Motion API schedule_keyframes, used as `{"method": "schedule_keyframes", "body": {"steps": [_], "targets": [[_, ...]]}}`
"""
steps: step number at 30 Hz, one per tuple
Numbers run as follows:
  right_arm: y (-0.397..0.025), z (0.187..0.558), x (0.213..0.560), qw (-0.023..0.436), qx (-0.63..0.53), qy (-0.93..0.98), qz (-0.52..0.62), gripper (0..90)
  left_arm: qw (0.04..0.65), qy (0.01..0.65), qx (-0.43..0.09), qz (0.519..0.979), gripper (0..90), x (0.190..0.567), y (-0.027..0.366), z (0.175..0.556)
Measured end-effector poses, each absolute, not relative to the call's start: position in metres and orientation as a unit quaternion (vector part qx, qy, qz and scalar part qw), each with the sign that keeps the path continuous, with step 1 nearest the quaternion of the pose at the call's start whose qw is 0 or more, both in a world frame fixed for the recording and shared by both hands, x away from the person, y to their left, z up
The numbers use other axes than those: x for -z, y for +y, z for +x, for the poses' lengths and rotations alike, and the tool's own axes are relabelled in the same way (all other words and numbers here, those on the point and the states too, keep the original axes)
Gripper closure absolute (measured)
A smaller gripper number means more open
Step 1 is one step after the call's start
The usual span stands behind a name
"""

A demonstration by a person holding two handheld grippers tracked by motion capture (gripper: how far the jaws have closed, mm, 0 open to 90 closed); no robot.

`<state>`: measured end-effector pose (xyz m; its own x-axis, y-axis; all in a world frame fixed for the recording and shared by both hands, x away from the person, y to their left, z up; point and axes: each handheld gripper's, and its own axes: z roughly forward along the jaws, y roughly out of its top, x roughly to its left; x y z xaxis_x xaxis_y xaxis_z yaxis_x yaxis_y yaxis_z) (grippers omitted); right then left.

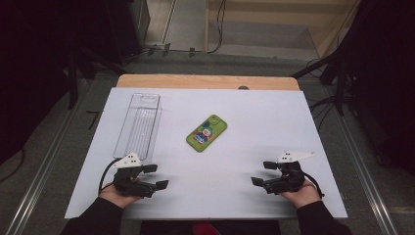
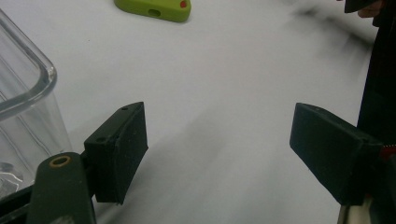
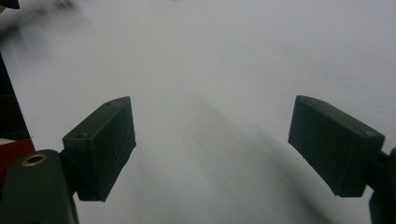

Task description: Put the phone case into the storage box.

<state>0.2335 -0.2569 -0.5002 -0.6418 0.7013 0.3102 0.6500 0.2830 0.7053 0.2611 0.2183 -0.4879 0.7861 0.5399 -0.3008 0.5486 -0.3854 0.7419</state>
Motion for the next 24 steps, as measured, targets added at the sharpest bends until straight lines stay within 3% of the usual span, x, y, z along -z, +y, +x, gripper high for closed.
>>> {"method": "schedule_keyframes", "body": {"steps": [24], "targets": [[-0.2593,0.2322,0.5024,0.014,-0.43,0.796,0.426,13.3,0.446,0.325,0.008,0.834,20.0,0.4878,0.2139,0.2623]]}}
